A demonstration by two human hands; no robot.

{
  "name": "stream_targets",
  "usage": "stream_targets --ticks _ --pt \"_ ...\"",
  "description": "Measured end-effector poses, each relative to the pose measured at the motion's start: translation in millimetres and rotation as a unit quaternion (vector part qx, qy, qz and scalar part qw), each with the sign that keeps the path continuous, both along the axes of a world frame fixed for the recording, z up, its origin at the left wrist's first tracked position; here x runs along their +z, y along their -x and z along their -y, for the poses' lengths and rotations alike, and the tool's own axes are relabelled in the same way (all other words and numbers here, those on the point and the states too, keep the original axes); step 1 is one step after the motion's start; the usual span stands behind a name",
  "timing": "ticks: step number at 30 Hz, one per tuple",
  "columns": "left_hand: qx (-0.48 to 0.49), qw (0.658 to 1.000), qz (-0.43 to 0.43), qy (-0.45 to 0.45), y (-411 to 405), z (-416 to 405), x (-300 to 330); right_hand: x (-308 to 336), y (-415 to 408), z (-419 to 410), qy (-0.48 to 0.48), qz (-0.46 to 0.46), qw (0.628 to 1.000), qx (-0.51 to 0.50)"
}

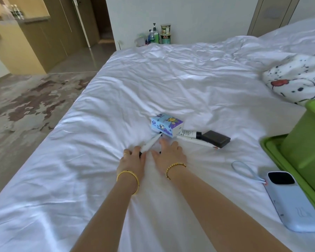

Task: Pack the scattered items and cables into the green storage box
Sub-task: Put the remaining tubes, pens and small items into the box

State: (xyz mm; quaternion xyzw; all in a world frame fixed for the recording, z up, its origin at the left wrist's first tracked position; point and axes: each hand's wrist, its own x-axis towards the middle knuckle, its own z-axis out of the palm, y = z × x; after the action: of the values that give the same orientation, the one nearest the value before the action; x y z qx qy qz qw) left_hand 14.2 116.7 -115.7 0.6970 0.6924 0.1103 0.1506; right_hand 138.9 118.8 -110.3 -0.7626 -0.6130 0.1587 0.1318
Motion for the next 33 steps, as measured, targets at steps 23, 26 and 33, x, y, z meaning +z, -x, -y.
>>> stream_targets --ticks 23,26,33 --pt "0.188 0.903 0.367 0.119 -16.0 119.4 47.4 38.0 -49.6 99.8 0.073 -0.243 0.967 0.033" --pt "0.194 0.867 0.455 0.058 -37.2 138.5 68.6 64.5 -77.1 129.9 0.033 -0.285 0.957 0.052" --pt "0.01 0.869 0.492 0.043 -153.6 169.9 147.9 143.9 -148.4 188.4 -0.205 -0.36 0.909 -0.043"
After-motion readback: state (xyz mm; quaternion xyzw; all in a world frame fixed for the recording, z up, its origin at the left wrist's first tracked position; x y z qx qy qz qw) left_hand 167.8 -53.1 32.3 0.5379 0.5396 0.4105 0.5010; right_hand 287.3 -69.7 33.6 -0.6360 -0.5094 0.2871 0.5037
